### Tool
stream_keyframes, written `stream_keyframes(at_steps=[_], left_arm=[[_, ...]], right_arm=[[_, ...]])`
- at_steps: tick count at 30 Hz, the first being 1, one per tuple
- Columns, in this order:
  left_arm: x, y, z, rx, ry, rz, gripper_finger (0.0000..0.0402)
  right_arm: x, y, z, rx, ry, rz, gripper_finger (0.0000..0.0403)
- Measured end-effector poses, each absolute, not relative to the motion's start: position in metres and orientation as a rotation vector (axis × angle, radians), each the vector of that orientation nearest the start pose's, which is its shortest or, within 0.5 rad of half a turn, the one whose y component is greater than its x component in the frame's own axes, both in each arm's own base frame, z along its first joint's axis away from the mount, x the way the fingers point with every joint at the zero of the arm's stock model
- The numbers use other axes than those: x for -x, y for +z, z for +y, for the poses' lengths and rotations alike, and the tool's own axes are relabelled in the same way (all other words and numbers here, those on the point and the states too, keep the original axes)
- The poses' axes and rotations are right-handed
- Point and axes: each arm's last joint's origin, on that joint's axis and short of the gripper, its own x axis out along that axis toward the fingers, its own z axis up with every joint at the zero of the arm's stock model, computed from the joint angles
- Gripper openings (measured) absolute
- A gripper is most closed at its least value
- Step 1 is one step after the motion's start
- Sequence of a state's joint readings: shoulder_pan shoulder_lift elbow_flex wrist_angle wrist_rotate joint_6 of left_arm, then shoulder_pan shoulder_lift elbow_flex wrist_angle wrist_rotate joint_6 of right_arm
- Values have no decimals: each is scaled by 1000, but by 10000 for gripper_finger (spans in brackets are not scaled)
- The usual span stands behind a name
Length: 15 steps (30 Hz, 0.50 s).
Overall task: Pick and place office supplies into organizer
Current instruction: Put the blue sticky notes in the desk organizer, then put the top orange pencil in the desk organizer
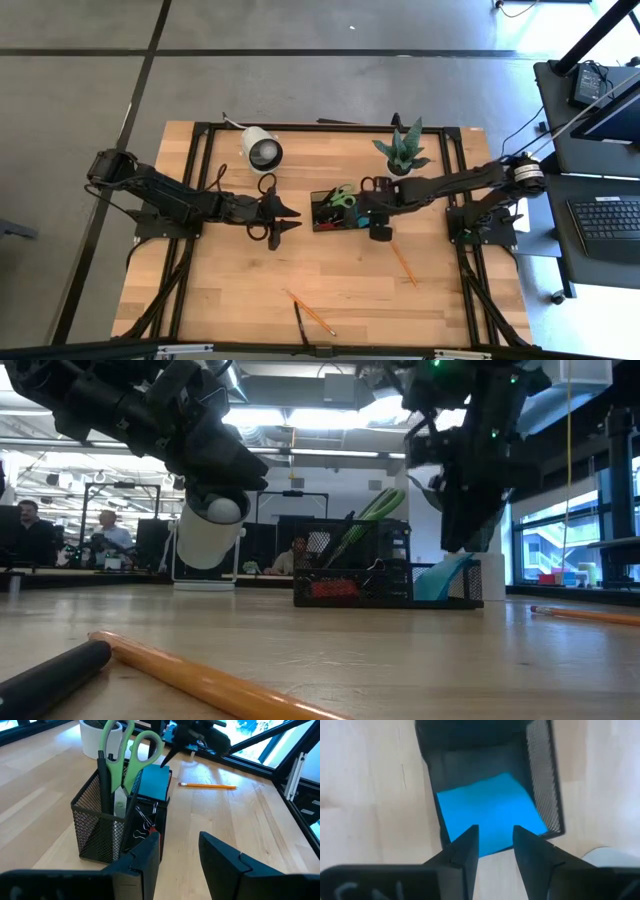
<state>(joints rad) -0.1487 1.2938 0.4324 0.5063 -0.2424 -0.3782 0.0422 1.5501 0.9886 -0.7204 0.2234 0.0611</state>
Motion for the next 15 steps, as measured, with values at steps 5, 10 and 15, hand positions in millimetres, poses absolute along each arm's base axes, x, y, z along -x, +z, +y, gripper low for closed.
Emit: stream_keyframes(at_steps=[5,10,15], left_arm=[[-241,177,-29,306,162,332,130],[-241,176,-29,305,162,334,130],[-241,176,-29,305,162,335,130]], right_arm=[[-286,183,6,139,-183,1312,123],[-289,173,6,162,-167,1344,123],[-292,167,6,164,-166,1354,123]])
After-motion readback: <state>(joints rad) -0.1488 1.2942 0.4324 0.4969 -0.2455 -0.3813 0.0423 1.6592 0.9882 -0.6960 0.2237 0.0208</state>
